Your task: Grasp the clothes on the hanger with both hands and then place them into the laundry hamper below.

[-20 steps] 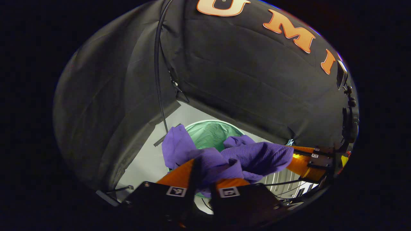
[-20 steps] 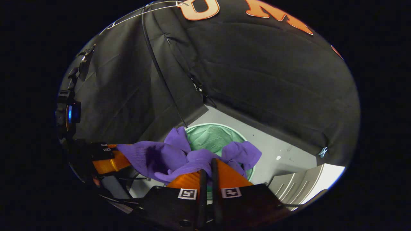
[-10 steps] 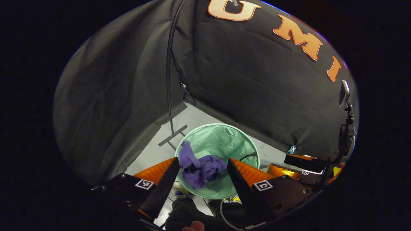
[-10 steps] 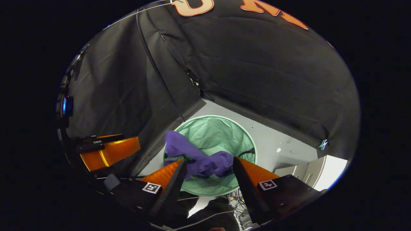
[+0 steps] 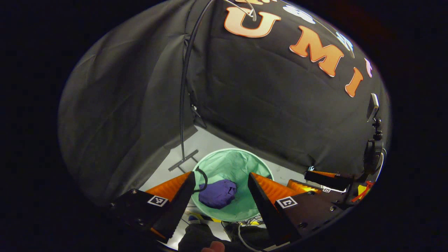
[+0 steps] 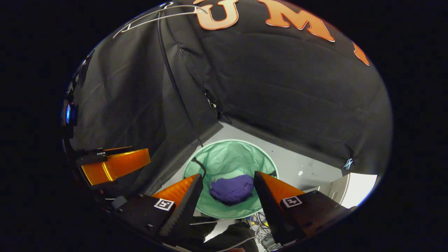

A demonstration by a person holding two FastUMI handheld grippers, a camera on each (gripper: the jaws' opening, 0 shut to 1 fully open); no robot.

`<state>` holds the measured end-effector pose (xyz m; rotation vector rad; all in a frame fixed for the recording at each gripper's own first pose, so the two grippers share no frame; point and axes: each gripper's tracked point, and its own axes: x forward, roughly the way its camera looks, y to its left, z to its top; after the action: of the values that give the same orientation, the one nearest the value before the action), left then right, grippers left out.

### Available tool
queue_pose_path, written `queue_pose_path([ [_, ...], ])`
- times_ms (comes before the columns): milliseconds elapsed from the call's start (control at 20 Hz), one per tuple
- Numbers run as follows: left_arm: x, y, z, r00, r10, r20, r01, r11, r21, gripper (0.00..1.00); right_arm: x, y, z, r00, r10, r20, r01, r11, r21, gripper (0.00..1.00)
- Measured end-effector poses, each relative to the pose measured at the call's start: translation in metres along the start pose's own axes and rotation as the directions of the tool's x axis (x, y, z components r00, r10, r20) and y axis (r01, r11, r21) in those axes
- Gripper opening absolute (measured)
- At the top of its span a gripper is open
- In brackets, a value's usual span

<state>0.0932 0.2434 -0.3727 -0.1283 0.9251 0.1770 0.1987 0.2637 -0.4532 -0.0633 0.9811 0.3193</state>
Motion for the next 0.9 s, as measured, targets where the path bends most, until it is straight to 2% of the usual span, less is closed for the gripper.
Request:
queue_pose_path([
  [150,-0.016,0.011,0.043,0.993,-0.025,0.113,0.023,1.000,0.017,0.98,-0.031,0.013,0.041,0.991,-0.041,0.128,0.040,0.999,0.014,0.96],
  [300,-0.048,0.016,0.097,0.963,-0.053,0.264,0.047,0.999,0.026,0.98,-0.069,0.028,0.089,0.954,-0.083,0.287,0.077,0.997,0.031,0.96],
  [450,-0.090,0.006,0.143,0.910,-0.072,0.408,0.066,0.997,0.028,0.97,-0.121,0.033,0.130,0.903,-0.103,0.416,0.090,0.995,0.051,0.95],
  [600,-0.132,-0.010,0.171,0.857,-0.076,0.509,0.063,0.997,0.042,0.97,-0.170,0.025,0.151,0.857,-0.118,0.501,0.124,0.992,0.022,0.95],
  [650,-0.141,-0.010,0.180,0.826,-0.070,0.559,0.052,0.997,0.048,0.97,-0.188,0.021,0.158,0.841,-0.116,0.529,0.132,0.991,0.008,0.87],
  [700,-0.152,-0.011,0.187,0.796,-0.063,0.602,0.044,0.998,0.045,0.96,-0.204,0.019,0.167,0.822,-0.116,0.558,0.141,0.990,-0.002,0.87],
  [800,-0.180,-0.017,0.196,0.749,-0.055,0.661,0.036,0.998,0.042,0.96,-0.240,0.013,0.170,0.787,-0.116,0.606,0.152,0.988,-0.007,0.87],
  [850,-0.182,-0.015,0.196,0.732,-0.051,0.680,0.032,0.999,0.041,0.92,-0.257,0.009,0.169,0.774,-0.116,0.622,0.154,0.988,-0.007,0.87],
  [900,-0.188,-0.016,0.195,0.717,-0.049,0.695,0.028,0.999,0.041,0.96,-0.275,0.006,0.166,0.760,-0.115,0.639,0.154,0.988,-0.005,0.87],
])
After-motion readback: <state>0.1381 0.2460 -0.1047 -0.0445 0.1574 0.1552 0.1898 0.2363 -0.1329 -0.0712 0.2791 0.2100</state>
